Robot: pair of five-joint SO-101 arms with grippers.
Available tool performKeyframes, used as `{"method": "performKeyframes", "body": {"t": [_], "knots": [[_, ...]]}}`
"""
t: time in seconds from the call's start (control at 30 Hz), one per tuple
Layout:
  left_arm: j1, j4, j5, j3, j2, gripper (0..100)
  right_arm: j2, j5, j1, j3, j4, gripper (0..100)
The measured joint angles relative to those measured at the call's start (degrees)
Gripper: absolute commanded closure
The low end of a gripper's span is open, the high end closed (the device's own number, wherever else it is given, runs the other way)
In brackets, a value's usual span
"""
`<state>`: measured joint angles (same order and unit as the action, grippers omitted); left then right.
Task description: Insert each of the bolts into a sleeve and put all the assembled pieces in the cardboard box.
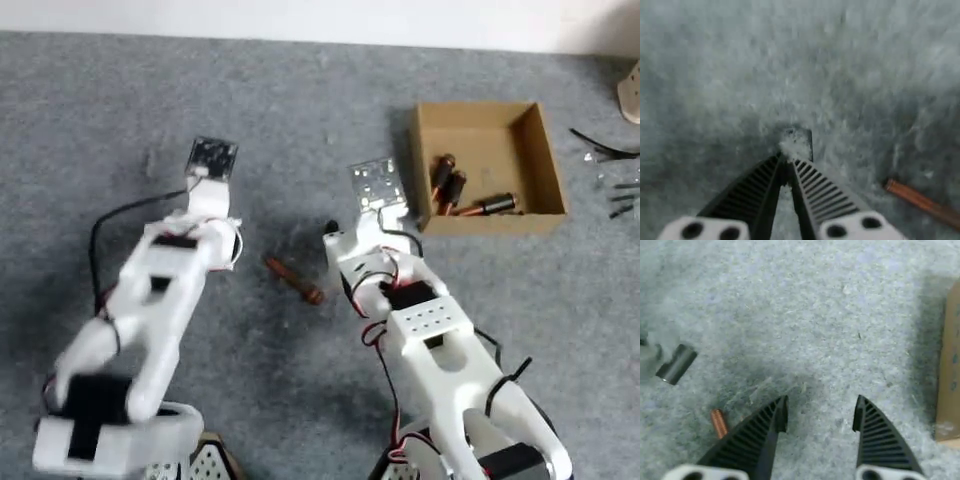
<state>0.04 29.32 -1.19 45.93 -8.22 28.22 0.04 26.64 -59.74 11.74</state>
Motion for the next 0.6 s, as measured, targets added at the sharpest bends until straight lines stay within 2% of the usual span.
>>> {"method": "performKeyframes", "body": {"t": [0.07, 0.17, 0.6], "knots": [[0.00, 5.10, 0.00, -4.48, 3.87, 84, 0.00, 0.00, 0.00, 0.00, 0.00, 80.7], [0.00, 7.47, 0.00, -6.77, 5.71, 83, 0.00, 0.00, 0.00, 0.00, 0.00, 80.7], [0.00, 7.82, 0.00, -7.47, 6.59, 83, 0.00, 0.00, 0.00, 0.00, 0.00, 80.7]]}}
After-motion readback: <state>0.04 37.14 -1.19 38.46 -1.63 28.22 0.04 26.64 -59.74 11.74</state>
